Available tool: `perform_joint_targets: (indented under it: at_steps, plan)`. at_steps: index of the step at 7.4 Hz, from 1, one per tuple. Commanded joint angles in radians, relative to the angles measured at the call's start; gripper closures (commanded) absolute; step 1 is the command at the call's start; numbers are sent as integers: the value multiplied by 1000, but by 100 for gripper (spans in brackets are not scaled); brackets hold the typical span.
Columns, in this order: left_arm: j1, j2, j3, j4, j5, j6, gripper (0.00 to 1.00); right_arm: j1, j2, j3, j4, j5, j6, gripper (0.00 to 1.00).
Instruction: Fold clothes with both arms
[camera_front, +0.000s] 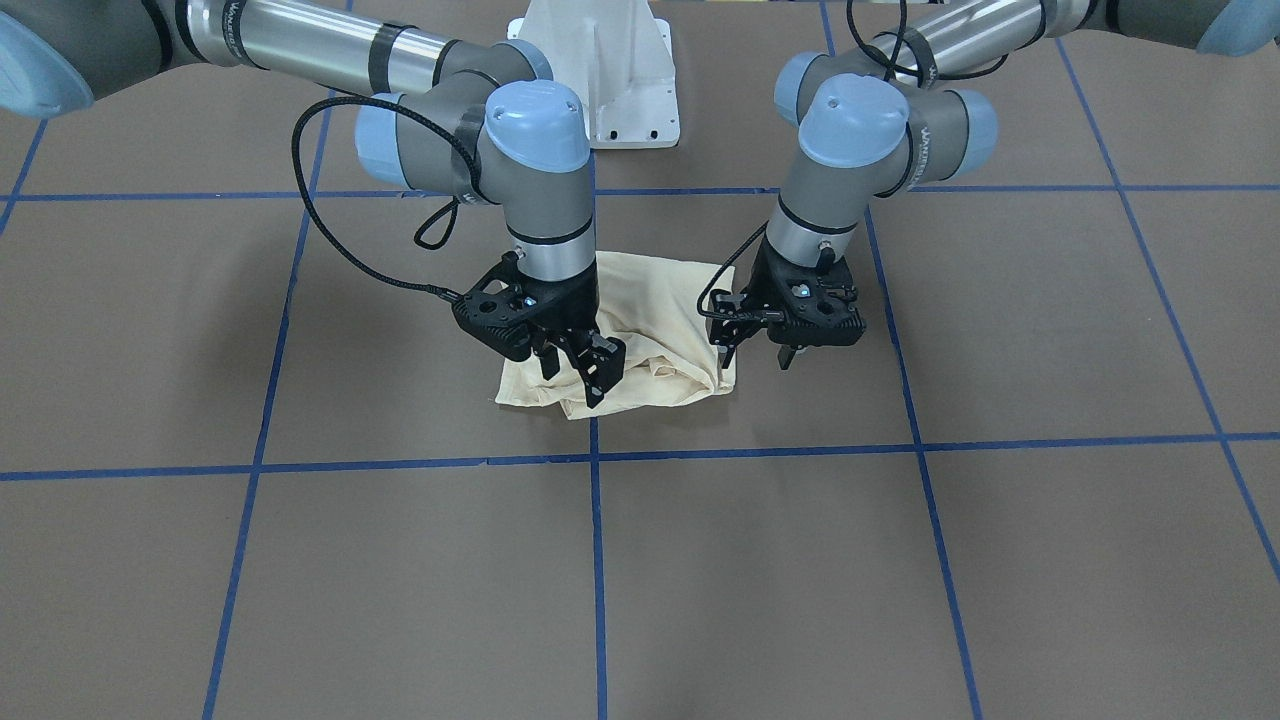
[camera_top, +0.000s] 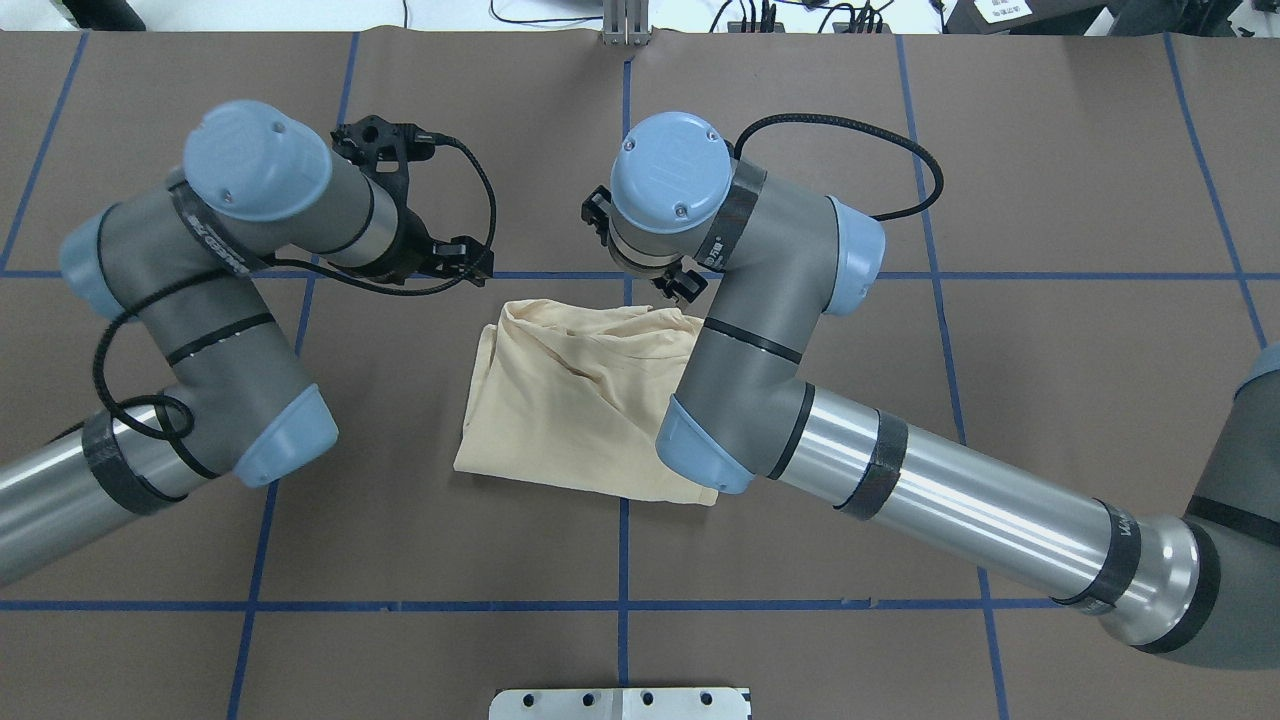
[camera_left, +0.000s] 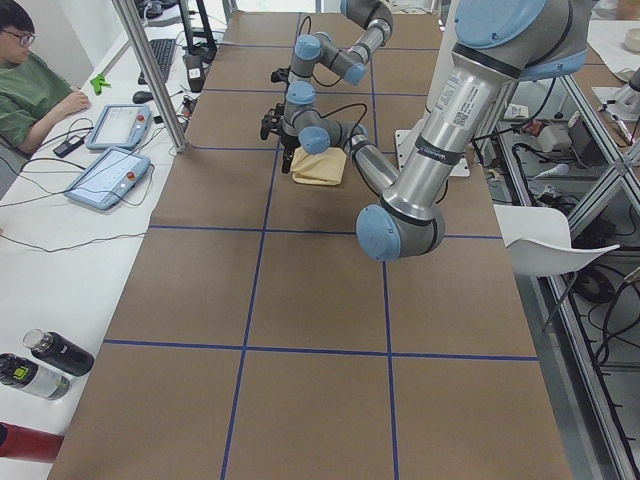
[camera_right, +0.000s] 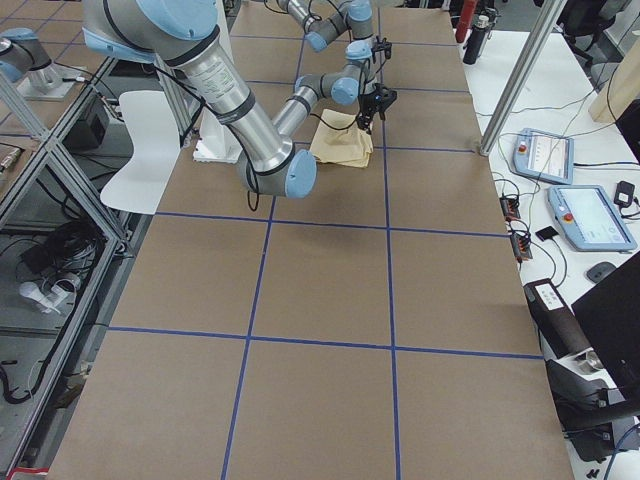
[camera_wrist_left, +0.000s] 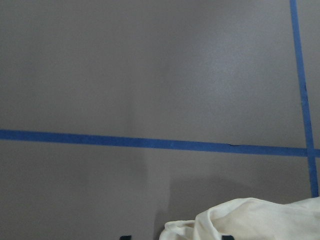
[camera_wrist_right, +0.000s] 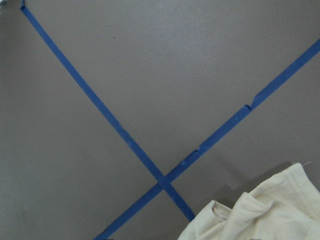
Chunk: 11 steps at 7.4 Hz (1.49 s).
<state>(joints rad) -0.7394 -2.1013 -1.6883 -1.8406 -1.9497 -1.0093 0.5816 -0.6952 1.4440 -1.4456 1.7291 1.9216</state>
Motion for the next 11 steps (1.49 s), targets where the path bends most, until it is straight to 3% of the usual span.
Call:
perform_joint_targets:
  at_steps: [1, 3, 4, 5, 6, 9, 11]
  plan:
    - [-96, 27, -4, 6, -121, 212, 0, -11, 17, -2, -7, 32, -88, 0]
    - [-190, 88, -28, 15, -198, 375, 0, 48, -4, 63, -144, 105, -279, 0]
    - [-219, 151, -49, 17, -201, 511, 0, 113, -97, 163, -174, 210, -390, 0]
    - [-268, 226, -72, 21, -216, 643, 0, 183, -254, 314, -176, 283, -521, 0]
    - [-337, 289, -74, 23, -219, 784, 0, 260, -380, 402, -176, 343, -659, 0]
    - [-472, 447, -57, 21, -227, 1081, 0, 534, -675, 446, -176, 505, -1188, 0]
    - [-564, 512, -56, 20, -307, 1075, 0, 692, -824, 435, -176, 524, -1531, 0]
